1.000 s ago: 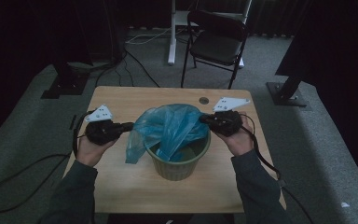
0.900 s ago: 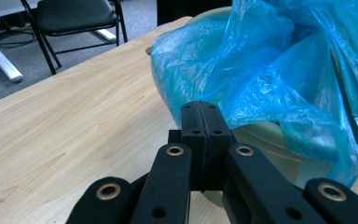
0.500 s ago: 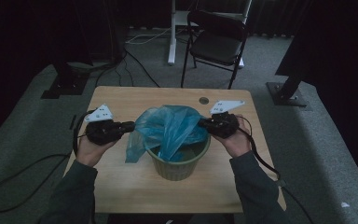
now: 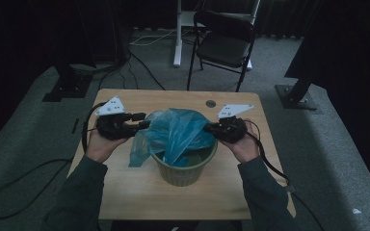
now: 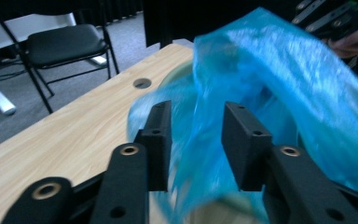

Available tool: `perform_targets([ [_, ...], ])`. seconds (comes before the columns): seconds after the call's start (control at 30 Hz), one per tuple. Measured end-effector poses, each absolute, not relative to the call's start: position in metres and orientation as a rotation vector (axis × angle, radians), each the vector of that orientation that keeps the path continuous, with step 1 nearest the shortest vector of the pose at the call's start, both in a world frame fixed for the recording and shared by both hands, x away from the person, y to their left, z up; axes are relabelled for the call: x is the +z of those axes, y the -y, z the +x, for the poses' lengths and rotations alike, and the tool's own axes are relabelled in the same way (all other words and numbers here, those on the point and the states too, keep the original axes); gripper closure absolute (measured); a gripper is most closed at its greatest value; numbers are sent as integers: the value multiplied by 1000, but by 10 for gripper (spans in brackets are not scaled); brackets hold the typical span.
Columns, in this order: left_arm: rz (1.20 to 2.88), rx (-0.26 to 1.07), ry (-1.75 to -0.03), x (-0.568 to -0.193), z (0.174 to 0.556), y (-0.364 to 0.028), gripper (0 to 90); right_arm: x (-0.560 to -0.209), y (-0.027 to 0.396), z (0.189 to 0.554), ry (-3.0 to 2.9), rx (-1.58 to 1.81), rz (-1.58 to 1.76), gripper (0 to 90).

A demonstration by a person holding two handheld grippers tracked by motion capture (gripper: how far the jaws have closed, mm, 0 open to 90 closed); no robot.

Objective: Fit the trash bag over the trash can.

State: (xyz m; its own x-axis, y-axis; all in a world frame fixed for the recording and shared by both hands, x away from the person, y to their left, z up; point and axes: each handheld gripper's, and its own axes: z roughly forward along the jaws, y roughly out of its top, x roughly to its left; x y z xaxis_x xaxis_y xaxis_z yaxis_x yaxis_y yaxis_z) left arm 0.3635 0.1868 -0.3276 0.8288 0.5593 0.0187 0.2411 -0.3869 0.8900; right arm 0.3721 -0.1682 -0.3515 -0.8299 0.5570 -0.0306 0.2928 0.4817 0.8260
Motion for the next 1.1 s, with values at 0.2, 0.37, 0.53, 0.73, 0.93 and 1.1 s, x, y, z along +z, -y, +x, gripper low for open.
perform_targets([
  [0.2, 2065, 359, -589, -327, 386, -157, 558, -348, 170, 369, -2439, 1290, 699, 898],
  [0.37, 2108, 352, -585, -332, 392, -143, 841, -344, 176, 365, -2441, 1314, 678, 719],
  [0.53, 2109, 364, -595, -331, 392, -145, 892, -335, 185, 360, -2422, 1345, 655, 640],
  [0.73, 2113, 376, -596, -330, 391, -145, 891, -324, 186, 356, -2387, 1378, 641, 599],
  [0.93, 2121, 386, -588, -329, 390, -141, 891, -310, 169, 357, -2367, 1408, 597, 575],
  [1.1, 2119, 389, -583, -328, 390, -137, 891, -304, 157, 360, -2358, 1428, 580, 568],
])
